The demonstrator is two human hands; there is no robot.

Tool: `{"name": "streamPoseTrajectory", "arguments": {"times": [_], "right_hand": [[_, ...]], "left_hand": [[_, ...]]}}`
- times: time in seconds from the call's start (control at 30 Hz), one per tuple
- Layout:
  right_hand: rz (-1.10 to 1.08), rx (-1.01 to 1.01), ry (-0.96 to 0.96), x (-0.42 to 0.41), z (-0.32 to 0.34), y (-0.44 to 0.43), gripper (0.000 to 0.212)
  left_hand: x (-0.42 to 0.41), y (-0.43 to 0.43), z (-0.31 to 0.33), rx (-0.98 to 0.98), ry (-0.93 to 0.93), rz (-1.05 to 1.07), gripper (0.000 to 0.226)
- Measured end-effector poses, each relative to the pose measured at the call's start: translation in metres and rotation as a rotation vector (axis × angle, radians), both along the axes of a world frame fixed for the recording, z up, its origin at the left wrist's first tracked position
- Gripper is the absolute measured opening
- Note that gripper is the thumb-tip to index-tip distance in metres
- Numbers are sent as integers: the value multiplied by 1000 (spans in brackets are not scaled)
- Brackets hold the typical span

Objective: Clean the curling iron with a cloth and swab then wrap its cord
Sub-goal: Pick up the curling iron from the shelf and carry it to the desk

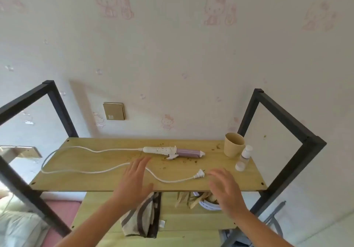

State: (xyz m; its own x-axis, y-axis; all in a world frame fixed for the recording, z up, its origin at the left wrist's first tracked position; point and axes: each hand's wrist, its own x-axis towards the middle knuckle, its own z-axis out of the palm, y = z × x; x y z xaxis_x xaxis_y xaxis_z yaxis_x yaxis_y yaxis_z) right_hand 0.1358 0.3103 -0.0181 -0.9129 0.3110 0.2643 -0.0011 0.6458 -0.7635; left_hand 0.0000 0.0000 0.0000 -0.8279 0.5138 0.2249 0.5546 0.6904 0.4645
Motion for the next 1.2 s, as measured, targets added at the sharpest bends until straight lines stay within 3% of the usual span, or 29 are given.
{"name": "streamPoseTrajectory", "arguments": {"times": [0.07,0.13,0.27,0.33,0.47,0.53,0.67,0.77,0.93,1.1,1.2], "right_hand": [[43,136,-99,-25,5,6,34],[25,159,-185,-44,5,14,42],[-16,224,-157,-53,-8,16,51],[-35,213,-154,-55,-8,17,54],[-36,230,-147,-53,-8,16,57],[-36,240,-144,-53,-7,15,57],[-55,236,-149,-54,-10,14,58],[-69,239,-159,-55,-12,15,60],[-72,101,-230,-53,-6,16,66],[20,-248,-222,-22,15,-4,37],[93,-320,-171,30,12,-34,33]], "left_hand": [[-36,13,7,-227,6,-59,102],[-71,22,17,-327,-1,-65,112],[-110,38,19,-501,-90,-143,122],[-122,43,24,-540,-113,-133,107],[-124,48,23,-566,-18,-209,36],[-122,47,23,-596,7,-227,25],[-116,48,21,-687,65,-251,26],[-109,45,19,-656,54,-233,26],[-74,28,27,-503,-114,-115,12],[0,-16,37,-298,-220,63,12],[60,-50,35,-154,-266,185,14]]}}
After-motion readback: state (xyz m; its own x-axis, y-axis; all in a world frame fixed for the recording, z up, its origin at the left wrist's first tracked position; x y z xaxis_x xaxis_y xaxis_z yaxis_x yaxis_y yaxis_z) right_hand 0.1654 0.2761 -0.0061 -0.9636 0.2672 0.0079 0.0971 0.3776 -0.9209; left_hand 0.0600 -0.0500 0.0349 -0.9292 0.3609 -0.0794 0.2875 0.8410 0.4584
